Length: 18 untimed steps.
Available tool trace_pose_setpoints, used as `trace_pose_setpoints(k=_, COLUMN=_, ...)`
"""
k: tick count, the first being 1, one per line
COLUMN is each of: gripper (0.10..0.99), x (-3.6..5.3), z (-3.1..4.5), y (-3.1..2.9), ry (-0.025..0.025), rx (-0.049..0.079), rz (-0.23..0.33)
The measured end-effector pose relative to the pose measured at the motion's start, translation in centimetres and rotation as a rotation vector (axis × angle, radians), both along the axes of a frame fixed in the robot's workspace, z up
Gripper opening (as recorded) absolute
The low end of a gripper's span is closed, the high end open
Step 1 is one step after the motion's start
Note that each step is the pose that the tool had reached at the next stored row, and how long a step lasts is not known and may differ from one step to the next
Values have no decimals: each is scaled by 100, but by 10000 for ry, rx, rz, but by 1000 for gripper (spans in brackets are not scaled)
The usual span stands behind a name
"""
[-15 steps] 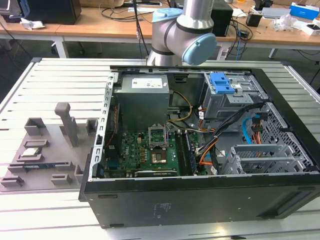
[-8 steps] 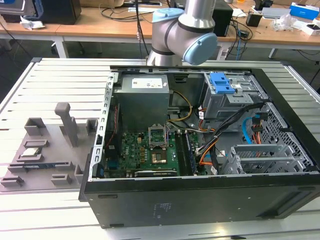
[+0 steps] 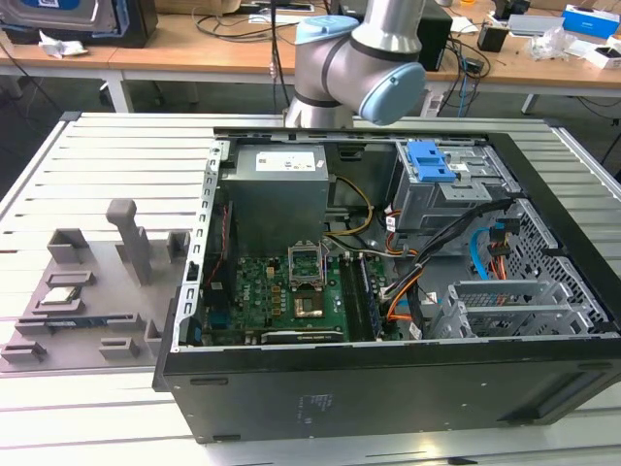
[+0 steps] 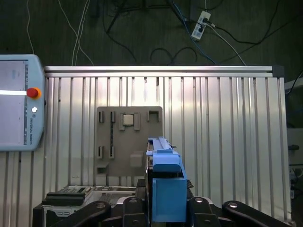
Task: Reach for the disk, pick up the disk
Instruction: 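Pick up the disk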
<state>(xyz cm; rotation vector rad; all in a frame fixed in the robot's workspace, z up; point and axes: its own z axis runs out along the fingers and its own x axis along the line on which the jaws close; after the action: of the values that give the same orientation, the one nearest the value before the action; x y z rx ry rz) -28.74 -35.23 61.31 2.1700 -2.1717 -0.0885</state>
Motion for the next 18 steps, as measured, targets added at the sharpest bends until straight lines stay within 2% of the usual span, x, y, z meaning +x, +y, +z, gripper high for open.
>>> trace_pose_setpoints(k=7, gripper=365, x=237, z=0, y=4, ry=0, rx=0, rz=-1)
trace_pose_setpoints(k=9, gripper=365, x=378, z=0, y=10, ry=1, rx=0, rz=1)
trace_pose_setpoints(k=11, gripper=365, x=441, z=-4, y=12, ry=3, rx=-1, rz=1)
trace_pose_setpoints(k=14, gripper=365, x=613, z=-58, y=14, ry=11, rx=-35, rz=1)
trace_pose_setpoints(k=18, gripper=365, x=713, z=-142, y=15, ry=11, rx=-64, rz=1)
